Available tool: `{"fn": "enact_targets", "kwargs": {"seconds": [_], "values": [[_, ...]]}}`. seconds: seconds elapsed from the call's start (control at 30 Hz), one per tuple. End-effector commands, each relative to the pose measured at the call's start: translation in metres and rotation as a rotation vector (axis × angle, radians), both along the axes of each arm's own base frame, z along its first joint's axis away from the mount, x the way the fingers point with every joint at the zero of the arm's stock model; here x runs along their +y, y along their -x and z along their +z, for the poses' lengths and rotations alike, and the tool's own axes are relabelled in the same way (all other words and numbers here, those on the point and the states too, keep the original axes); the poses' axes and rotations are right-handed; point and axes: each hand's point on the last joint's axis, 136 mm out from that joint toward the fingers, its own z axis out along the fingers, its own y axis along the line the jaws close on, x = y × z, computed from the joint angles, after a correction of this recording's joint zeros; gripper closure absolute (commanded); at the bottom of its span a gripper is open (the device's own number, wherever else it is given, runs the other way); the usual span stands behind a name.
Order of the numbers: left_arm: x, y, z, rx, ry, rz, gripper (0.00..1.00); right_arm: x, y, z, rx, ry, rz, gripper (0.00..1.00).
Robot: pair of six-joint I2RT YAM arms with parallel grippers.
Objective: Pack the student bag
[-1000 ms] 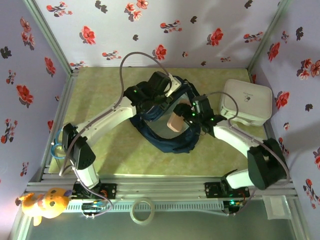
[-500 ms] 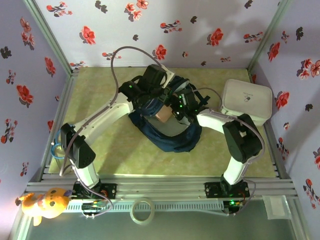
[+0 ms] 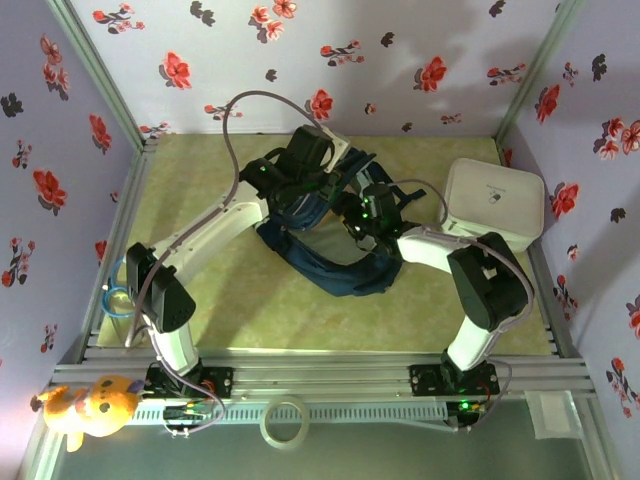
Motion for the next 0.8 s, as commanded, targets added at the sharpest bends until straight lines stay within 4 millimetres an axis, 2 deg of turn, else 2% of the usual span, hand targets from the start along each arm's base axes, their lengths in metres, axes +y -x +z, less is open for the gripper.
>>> {"fn": "enact_targets", "kwargs": {"seconds": [0.0, 0.13, 0.3, 0.6, 0.77], "values": [[-0.011, -0.008, 0.051, -0.103, 0.152, -0.003, 1.00, 0.004, 0.006, 0.002, -0.009, -0.002, 0.005, 0.44], [-0.012, -0.008, 0.050, -0.101, 0.151, -0.006, 1.00, 0.012, -0.002, -0.004, 0.003, -0.011, 0.014, 0.58], [-0.010, -0.008, 0.048, -0.096, 0.146, -0.004, 1.00, 0.021, -0.022, -0.007, -0.017, 0.028, 0.010, 0.68], [-0.005, -0.009, 0.042, -0.082, 0.140, 0.004, 1.00, 0.042, -0.059, -0.016, -0.053, 0.024, 0.006, 0.76], [-0.001, -0.011, 0.039, -0.070, 0.135, 0.015, 1.00, 0.040, -0.055, -0.004, -0.072, -0.003, 0.002, 0.74]]}}
